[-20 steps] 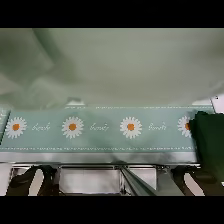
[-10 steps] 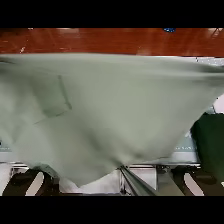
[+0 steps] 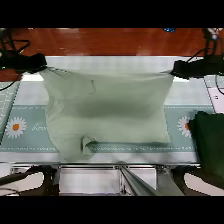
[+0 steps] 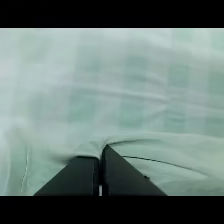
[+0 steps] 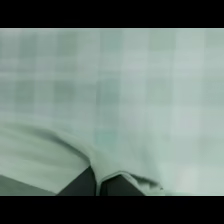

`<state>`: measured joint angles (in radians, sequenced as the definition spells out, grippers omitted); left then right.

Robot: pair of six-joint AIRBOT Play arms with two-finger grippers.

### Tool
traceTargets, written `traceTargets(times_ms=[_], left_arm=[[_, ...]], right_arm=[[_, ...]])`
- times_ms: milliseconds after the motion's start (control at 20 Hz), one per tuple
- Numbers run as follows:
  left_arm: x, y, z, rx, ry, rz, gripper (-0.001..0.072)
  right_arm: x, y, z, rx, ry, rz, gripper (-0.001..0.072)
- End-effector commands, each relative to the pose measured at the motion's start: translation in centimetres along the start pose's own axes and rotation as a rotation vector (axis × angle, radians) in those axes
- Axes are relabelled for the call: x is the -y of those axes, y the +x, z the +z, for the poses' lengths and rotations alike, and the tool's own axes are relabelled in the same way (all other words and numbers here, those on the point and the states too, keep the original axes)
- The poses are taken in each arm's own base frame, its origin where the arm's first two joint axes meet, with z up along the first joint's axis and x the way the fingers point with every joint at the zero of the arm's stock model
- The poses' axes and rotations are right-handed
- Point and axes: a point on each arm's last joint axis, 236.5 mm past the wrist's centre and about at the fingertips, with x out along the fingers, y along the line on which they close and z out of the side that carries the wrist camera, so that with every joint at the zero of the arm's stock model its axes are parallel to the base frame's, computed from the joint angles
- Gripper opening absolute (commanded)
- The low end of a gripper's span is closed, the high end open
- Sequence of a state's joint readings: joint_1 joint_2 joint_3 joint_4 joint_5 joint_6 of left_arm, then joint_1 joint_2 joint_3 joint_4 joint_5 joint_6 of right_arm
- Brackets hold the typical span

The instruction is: Fold the shirts.

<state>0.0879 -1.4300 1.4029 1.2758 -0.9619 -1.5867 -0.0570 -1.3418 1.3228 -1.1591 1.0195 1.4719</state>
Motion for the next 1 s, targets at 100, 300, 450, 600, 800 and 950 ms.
traceTargets(times_ms=[100, 300, 450, 600, 800, 950], left_arm=[[-0.8, 10.6, -0.4, -0.18, -0.1, -0.04, 0.0017], [-0.7, 8.8, -0.9, -0.263, -0.076, -0.064, 0.0017], [-0.6, 4.3, -5.8, -0.507, 0.114, -0.14, 0.0016], [-2.6, 3.8, -9.3, -0.641, 0.1, -0.088, 0.0016], [-5.1, 4.9, -15.1, -0.796, 0.044, -0.021, 0.0016], [-5.8, 5.4, -16.2, -0.81, 0.045, -0.018, 0.0016]], right_arm=[[2.9, 10.1, 4.3, -0.02, 0.075, 0.018, 0.0025], [2.9, 10.6, 4.2, -0.077, 0.074, 0.028, 0.0025], [3.2, 8.8, -0.9, -0.306, 0.028, 0.053, 0.0025], [6.0, 7.3, -6.0, -0.522, -0.011, -0.039, 0.0025], [7.1, 8.1, -8.8, -0.588, 0.01, -0.064, 0.0025], [7.5, 9.1, -9.9, -0.591, 0.026, -0.065, 0.0025]])
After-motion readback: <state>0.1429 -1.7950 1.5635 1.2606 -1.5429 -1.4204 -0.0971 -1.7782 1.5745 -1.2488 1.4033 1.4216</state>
